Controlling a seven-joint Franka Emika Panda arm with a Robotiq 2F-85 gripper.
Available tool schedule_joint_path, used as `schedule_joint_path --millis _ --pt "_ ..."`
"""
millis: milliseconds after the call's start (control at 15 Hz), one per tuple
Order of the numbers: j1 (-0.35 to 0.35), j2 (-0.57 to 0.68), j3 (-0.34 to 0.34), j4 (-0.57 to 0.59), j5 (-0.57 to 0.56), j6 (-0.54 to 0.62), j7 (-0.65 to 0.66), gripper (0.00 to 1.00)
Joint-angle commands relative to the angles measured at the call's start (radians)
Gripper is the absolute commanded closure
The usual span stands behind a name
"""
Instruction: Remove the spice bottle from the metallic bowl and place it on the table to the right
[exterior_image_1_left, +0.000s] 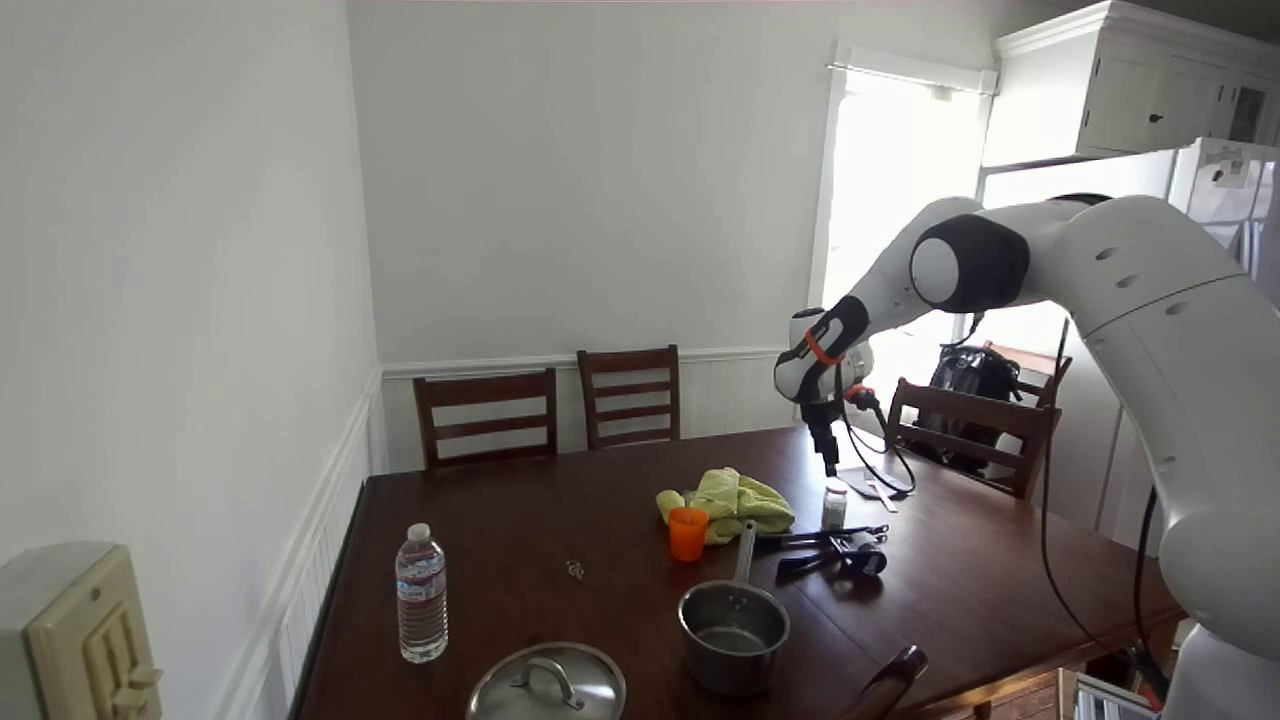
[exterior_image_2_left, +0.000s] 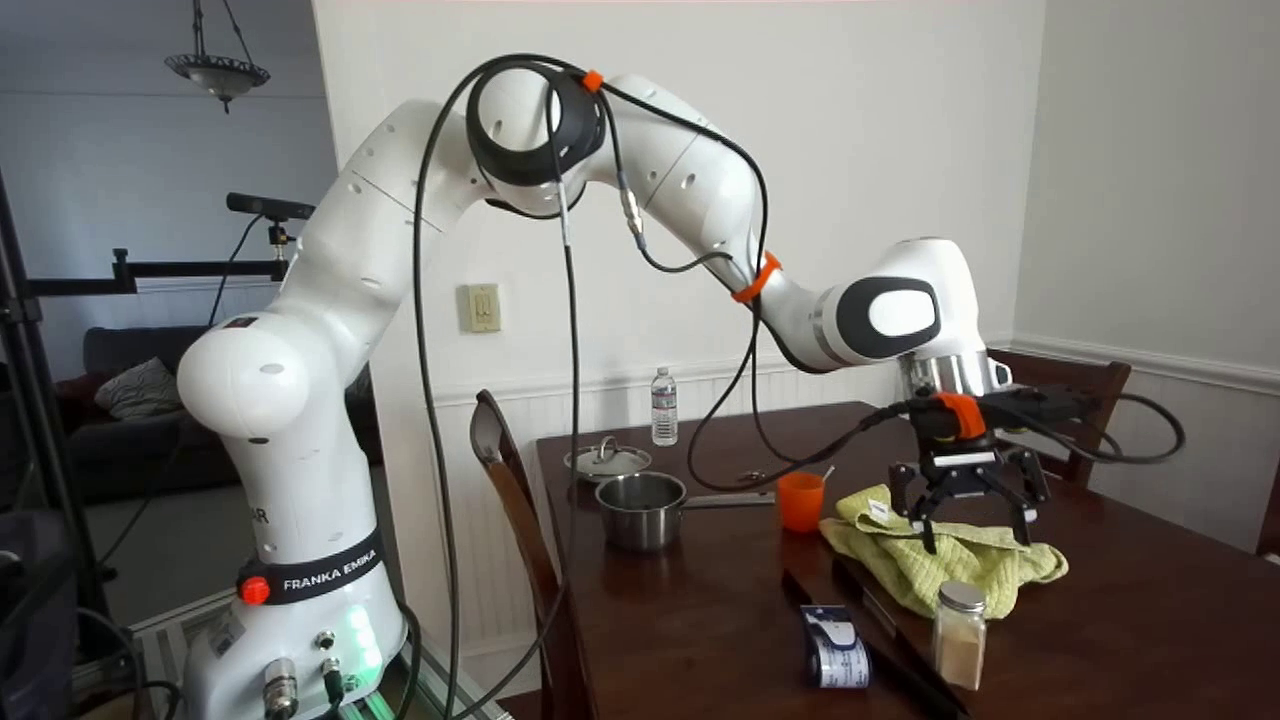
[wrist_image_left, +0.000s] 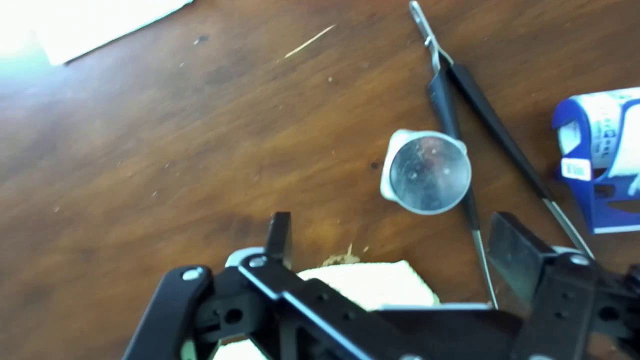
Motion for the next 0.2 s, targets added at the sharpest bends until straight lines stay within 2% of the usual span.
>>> schedule_joint_path --millis 0,67,133 --pt "-0.035 -0.236 0.054 -0.233 0.009 0.138 -0.161 0.0" --pt "-0.04 -0.293 0.065 -0.279 0.025 0.162 -0.211 0.0" --pt "-0.002 -0.153 0.022 -0.125 0.01 0.092 -0.118 0.0"
